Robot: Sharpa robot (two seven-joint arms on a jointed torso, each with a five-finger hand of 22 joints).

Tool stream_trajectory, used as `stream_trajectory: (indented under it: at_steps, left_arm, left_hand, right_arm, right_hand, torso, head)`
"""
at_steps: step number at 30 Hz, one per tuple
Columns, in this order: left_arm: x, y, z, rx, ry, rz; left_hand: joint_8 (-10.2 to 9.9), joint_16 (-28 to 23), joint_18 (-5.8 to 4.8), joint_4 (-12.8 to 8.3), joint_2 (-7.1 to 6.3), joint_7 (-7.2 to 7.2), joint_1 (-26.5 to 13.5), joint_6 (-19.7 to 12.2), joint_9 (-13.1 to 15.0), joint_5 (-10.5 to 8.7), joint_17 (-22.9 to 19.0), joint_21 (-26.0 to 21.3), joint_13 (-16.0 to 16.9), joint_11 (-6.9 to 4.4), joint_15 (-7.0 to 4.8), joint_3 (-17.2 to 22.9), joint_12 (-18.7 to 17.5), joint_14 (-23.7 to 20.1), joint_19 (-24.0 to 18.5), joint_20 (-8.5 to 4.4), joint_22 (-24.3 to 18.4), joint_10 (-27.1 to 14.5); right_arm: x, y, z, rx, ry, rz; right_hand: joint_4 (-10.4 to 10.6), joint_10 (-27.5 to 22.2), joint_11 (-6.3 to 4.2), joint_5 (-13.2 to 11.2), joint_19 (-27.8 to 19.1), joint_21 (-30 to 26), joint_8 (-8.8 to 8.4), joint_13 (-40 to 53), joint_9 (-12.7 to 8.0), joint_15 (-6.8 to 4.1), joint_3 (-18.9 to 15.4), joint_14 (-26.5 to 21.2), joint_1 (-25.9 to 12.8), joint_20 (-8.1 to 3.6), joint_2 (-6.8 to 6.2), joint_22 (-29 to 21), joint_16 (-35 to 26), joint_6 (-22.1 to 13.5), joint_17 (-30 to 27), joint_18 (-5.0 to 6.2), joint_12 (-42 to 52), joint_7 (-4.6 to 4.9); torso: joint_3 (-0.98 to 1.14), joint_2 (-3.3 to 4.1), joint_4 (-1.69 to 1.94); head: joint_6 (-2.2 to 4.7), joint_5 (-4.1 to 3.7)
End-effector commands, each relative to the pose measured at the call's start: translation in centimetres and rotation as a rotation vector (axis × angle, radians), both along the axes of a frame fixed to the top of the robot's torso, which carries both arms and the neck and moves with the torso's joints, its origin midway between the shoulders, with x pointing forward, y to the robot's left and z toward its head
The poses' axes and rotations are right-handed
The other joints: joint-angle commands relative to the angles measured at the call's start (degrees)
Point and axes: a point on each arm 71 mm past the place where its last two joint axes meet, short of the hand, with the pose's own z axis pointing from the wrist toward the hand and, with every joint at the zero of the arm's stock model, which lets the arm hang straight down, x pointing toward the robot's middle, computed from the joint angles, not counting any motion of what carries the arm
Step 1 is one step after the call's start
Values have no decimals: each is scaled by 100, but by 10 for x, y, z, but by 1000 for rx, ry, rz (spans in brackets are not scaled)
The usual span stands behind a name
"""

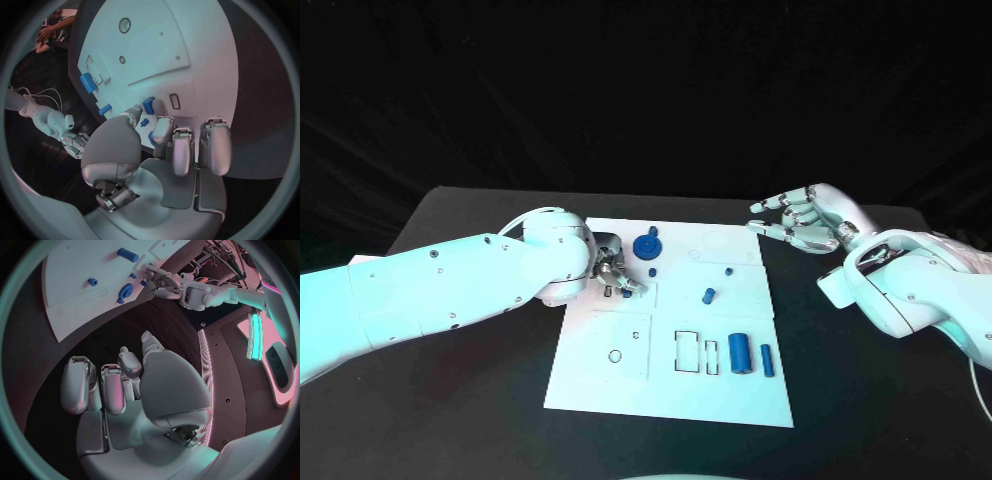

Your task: Assemble the parts on the task board

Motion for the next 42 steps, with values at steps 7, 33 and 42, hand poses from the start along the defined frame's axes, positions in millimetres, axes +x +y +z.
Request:
stream_trajectory:
  at_steps: [7,33,42]
  left_arm:
    - [-4,7,4,-18,12,13]
    - [68,44,70,-17,21,137]
    - [82,47,60,32,37,162]
  left_hand:
    - [44,17,-78,0,79,-29,-232,-56,39,-12,1505,-3,-3,-22,-38,-506,-2,602,120,-47,535,9]
    - [-951,17,89,-53,442,408,1190,-767,-915,-11,1505,-594,-1071,358,274,-1676,-933,602,-262,248,-131,-950]
    - [-1131,17,17,-10,532,381,1305,-407,-1234,-12,1505,-361,-847,328,244,-1779,-665,602,-73,223,180,-669]
  right_arm:
    - [0,1,-2,-9,4,10]
    - [2,6,-16,-8,24,8]
    - [3,6,-17,-8,26,6]
  right_hand:
    - [11,-37,-3,-35,-42,-14,-9,-10,-2,-11,-49,373,-55,-7,35,-8,-27,22,500,108,-26,-10]
    - [34,-39,-5,57,-39,-31,-12,-28,-3,-13,-103,374,-65,-9,71,-25,-45,16,488,110,-31,-11]
    - [-1,-42,-8,193,-33,-42,-12,-41,-5,-17,-114,377,16,-14,120,-33,-55,14,487,110,-31,-11]
  torso:
    - [-5,-2,-3]
    - [2,12,-29]
    - [4,18,-36]
  head:
    - [17,-18]
    - [182,56]
    - [175,84]
